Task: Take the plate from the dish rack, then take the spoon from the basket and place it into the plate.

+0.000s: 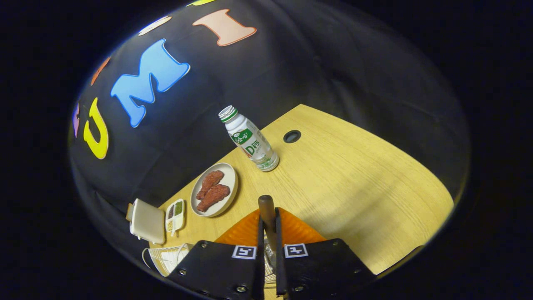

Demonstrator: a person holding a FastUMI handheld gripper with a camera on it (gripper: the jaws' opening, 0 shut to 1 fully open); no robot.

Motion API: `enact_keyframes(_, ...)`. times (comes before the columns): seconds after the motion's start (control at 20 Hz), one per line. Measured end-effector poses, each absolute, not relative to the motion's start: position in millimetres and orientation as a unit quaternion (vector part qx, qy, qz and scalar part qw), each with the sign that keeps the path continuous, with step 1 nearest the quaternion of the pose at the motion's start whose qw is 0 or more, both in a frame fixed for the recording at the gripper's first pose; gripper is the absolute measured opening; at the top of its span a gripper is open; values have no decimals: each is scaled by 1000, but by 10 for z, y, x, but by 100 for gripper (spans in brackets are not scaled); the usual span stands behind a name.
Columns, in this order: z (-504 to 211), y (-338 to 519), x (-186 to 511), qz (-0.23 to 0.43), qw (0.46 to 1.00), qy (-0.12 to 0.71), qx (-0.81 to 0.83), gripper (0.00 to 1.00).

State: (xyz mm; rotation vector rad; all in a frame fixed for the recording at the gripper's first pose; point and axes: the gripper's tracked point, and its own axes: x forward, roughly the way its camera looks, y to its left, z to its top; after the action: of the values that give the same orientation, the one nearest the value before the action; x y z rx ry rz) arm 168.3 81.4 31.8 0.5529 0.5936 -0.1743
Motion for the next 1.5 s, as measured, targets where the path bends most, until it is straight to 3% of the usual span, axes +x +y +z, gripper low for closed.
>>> enact_keyframes(0.7,1014,695,1488,-59,946,236,214,10)
enact_keyframes(1.05,1669,729,1053,-37,961,193,194,10)
enact_keyframes(1.5,1889,1437,311,26,970,188,155,10)
